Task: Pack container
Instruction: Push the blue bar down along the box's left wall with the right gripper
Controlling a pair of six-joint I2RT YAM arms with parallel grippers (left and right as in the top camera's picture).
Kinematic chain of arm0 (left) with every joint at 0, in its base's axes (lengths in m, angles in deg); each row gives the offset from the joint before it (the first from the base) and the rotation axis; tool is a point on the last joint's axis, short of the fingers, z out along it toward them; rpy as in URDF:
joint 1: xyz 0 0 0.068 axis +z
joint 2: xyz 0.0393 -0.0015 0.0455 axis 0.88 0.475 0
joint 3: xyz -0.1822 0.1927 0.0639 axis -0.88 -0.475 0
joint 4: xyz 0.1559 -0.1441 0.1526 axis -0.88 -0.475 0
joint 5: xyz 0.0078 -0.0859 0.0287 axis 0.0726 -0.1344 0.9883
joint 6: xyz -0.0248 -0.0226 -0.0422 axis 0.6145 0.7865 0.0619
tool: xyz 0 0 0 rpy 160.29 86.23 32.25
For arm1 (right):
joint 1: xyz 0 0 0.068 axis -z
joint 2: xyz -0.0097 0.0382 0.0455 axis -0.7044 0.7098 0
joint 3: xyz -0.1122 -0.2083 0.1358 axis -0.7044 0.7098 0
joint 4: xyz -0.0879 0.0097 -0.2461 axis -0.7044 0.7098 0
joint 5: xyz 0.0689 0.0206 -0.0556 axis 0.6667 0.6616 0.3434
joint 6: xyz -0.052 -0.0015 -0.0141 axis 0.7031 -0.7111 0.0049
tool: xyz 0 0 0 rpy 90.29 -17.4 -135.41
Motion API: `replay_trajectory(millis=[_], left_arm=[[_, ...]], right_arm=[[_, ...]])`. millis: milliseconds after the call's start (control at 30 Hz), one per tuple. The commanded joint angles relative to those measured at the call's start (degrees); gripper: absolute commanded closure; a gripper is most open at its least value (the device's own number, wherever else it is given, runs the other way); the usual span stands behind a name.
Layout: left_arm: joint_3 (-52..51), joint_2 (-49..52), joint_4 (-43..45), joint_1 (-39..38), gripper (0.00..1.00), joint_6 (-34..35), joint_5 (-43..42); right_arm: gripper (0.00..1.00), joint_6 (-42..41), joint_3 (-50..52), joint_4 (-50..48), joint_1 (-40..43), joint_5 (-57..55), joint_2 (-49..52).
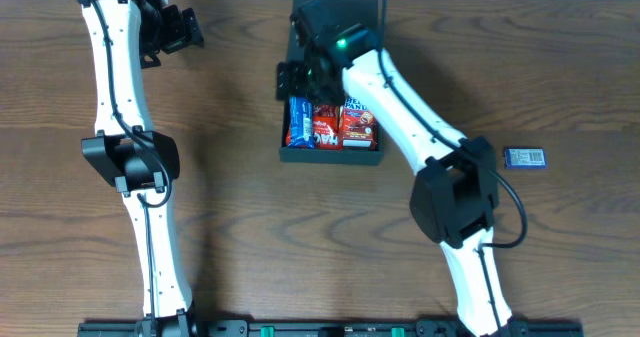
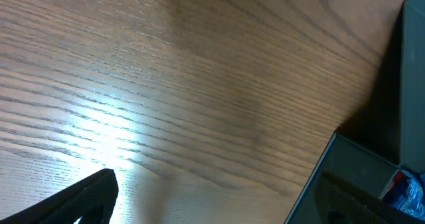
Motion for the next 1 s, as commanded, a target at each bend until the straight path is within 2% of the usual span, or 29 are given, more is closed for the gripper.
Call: replay_trajectory(millis=[0,67,200,500,733,967], left_arm=[[1.22,-0.59,-0.31,0.04,0.05,0.04,0.13],[1.22,-0.59,-0.28,0.04,0.05,0.04,0.15],[1.22,-0.59,-0.15,0.04,0.05,0.04,0.13],[1.22,-0.59,-0.22,0.04,0.05,0.04,0.13],[1.22,-0.59,-0.28,0.04,0.04,0.04,0.15],[1.22,-0.59,-0.24,0.04,0.05,0.04,0.15]], right_arm=[[0.62,1.86,-3.56,-0.04,3.30,0.39,-3.06],[0.99,2.32,-3.93,-2.29,4.70,1.38,-3.72],[0.99,7.37,-2.78,-7.48,5.95,11.72,-2.27],[0.99,7.34,-1.92,-15.34,6.47,29.27,6.34],[0.99,6.21,-1.92,-15.17,7.08,29.68,10.40],[0.99,6.16,-1.92,-14.56,7.15,25.42,10.88]])
